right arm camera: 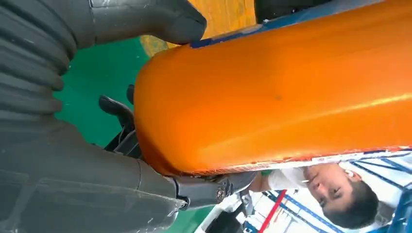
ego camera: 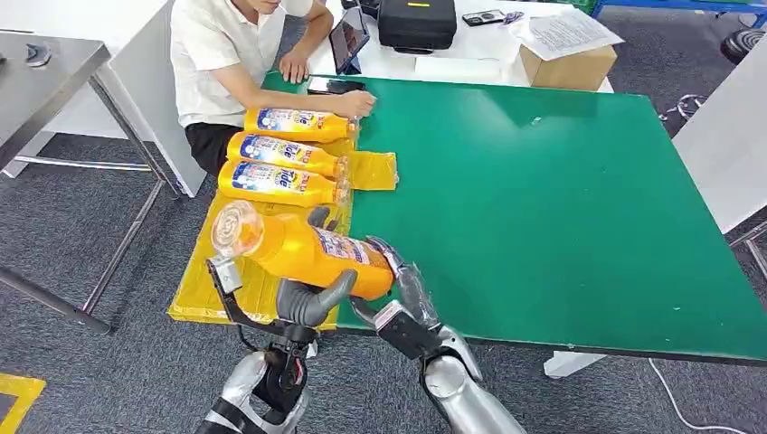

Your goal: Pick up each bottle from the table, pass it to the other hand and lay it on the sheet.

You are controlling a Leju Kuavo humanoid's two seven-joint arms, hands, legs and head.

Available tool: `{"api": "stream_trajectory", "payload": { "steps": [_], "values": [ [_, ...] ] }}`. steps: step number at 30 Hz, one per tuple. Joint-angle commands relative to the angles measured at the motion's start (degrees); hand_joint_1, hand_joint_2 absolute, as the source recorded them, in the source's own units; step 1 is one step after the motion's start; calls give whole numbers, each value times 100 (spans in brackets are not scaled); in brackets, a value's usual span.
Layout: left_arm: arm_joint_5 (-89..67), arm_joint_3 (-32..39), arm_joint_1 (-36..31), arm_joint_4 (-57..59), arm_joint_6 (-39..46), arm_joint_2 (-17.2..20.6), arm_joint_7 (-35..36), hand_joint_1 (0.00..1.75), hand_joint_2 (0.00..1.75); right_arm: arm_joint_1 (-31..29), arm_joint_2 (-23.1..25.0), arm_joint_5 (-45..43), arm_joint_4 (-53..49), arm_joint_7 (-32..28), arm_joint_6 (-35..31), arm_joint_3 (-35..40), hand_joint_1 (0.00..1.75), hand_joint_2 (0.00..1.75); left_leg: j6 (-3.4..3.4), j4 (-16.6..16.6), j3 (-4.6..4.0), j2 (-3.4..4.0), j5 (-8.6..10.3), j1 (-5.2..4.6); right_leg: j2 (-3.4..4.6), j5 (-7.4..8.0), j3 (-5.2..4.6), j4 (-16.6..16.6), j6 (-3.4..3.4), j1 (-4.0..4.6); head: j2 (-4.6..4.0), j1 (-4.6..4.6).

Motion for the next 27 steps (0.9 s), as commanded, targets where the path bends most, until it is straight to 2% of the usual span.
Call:
{"api": "stream_trajectory", "payload": {
  "steps": [1, 2, 3, 5, 6, 7, 8, 14, 22, 27],
  "values": [
    [-35, 27, -290, -74, 34, -60, -110, 0, 175, -120, -11, 52, 542, -14, 130, 469, 175, 175, -10, -1, 13, -8, -4, 7, -6, -6, 16, -2, -11, 7, 0, 0],
    [-72, 76, -279, -110, 69, -82, -205, 14, 175, -105, -7, 33, 558, 0, 171, 483, 175, 175, -13, 0, 20, -13, -7, 7, -9, -11, 23, 0, -14, 7, 0, 2],
    [-199, 122, -273, -172, 197, -91, -332, 175, 175, -80, -4, 30, 593, 15, 227, 514, 175, 175, -11, 0, 16, -9, -6, 8, -6, -7, 19, -1, -12, 8, 0, 0],
    [-309, 188, -274, -258, 374, -92, -394, 175, 175, -37, 9, 18, 702, 29, 329, 590, 175, 175, -12, 2, 16, -7, -8, 10, -3, -8, 20, 0, -13, 10, 0, 0],
    [-497, 214, -290, -273, 576, -73, -492, 175, 175, -7, 26, -72, 808, 118, 521, 603, 141, 175, -11, -1, 16, -8, -6, 8, -5, -7, 20, -2, -11, 8, 0, 0],
    [-624, 219, -302, -282, 680, -56, -563, 175, 175, 26, 7, -99, 841, 136, 610, 622, 21, 175, -8, -2, 11, -4, -3, 7, -4, -4, 13, -4, -9, 7, 0, 0],
    [-911, 236, -324, -284, 917, -25, -741, 175, 175, 95, -13, -168, 872, 123, 749, 639, 0, 175, -11, -3, 19, -11, -5, 8, -9, -8, 23, -5, -12, 8, 0, 0],
    [-1669, 432, -482, -393, 1380, 49, -1130, 175, 175, 303, -28, -488, 873, 204, 1646, 759, 0, 175, -12, -1, 16, -8, -7, 12, -6, -9, 18, -4, -13, 11, 0, 4],
    [-1846, 742, -469, -657, 1432, 58, -1079, 175, 175, 466, 82, -798, 869, 303, 1824, 545, 0, 175, -13, -2, 13, -7, -8, 9, -4, -11, 13, -1, -14, 9, 0, 2],
    [-1911, 869, -514, -625, 1423, 147, -952, 175, 175, 539, 8, -811, 752, 252, 1644, 350, 0, 175, -12, -7, 13, 1, -6, 6, 4, -5, 12, -4, -13, 6, 0, 2]
  ]
}}
